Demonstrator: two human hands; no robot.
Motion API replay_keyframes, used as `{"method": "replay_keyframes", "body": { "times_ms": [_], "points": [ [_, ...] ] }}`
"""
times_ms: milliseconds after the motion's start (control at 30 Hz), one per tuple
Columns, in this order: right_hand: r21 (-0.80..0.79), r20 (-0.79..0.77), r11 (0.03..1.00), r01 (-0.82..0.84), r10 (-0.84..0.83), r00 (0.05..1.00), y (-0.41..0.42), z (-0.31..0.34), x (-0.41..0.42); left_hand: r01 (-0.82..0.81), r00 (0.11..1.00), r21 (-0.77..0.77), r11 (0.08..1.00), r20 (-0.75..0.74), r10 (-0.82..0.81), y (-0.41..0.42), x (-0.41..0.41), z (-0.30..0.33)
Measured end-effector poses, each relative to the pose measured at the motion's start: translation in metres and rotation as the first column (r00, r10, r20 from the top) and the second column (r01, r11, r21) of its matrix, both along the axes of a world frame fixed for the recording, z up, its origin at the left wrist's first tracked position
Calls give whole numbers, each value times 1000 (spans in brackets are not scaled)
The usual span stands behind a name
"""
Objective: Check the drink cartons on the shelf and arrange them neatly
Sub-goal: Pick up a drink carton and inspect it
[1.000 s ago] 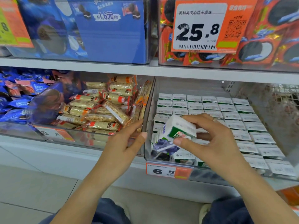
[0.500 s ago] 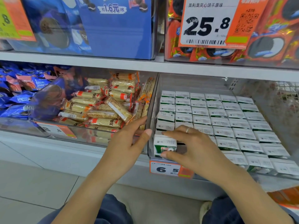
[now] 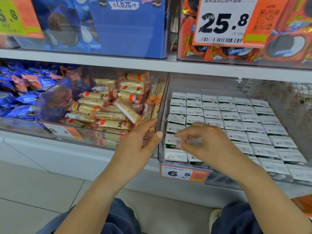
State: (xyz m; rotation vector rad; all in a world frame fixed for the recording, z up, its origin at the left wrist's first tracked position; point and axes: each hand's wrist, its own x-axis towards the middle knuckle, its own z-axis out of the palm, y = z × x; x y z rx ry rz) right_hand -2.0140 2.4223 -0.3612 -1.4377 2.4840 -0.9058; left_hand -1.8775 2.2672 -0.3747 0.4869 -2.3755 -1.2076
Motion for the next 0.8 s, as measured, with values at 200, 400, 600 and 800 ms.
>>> {"method": "replay_keyframes", "body": {
  "times_ms": [200,400,600,800],
  "points": [
    [265,-143,964,-15,55,988,-23,18,-12,17,1000,-14,1000,8,-16,0,0,2],
    [442,-299,897,12,134,945,-37,20,-8,26,999,-57,998,27,-24,-2,0,2],
    [464,-379,886,-12,211,901,-45,15,-7,34,998,-75,997,53,-30,-4,-1,3],
    [186,-79,978,-93,110,991,-17,20,-17,43,997,-50,998,59,-40,-4,0,4]
  ]
}}
